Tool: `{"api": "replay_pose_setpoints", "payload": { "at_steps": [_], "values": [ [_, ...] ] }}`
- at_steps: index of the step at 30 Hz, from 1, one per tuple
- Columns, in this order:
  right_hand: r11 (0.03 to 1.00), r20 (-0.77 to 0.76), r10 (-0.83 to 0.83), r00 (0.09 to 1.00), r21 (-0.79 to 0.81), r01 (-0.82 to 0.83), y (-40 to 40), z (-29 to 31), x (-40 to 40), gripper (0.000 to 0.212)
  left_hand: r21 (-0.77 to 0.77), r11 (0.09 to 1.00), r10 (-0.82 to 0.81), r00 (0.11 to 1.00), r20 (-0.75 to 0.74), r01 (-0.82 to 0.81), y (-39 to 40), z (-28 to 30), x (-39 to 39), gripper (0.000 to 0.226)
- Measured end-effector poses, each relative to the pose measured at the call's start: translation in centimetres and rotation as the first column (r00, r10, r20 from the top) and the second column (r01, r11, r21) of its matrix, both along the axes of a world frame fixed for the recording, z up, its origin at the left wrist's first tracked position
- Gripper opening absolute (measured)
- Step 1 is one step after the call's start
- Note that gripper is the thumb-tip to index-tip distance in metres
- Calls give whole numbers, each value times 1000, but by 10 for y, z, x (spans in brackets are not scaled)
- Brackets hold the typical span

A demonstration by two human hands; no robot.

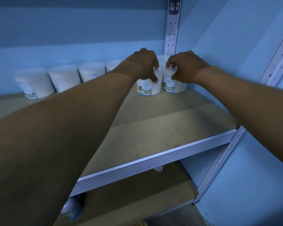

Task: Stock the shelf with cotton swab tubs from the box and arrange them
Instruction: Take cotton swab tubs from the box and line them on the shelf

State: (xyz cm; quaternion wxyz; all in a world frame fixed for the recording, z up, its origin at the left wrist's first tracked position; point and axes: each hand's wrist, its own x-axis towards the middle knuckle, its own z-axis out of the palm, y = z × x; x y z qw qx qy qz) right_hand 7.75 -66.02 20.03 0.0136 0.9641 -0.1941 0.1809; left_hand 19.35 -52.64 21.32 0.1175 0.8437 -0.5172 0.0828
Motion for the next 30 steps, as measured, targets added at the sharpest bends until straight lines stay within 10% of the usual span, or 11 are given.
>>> {"api": "replay_pose_setpoints", "payload": {
  "at_steps": [30],
  "values": [
    [990, 45, 8, 999, 138, -15, -15, 4, -13, 63, -7, 999, -49, 999, 7, 49, 7, -25, -1, 85]
  ]
}}
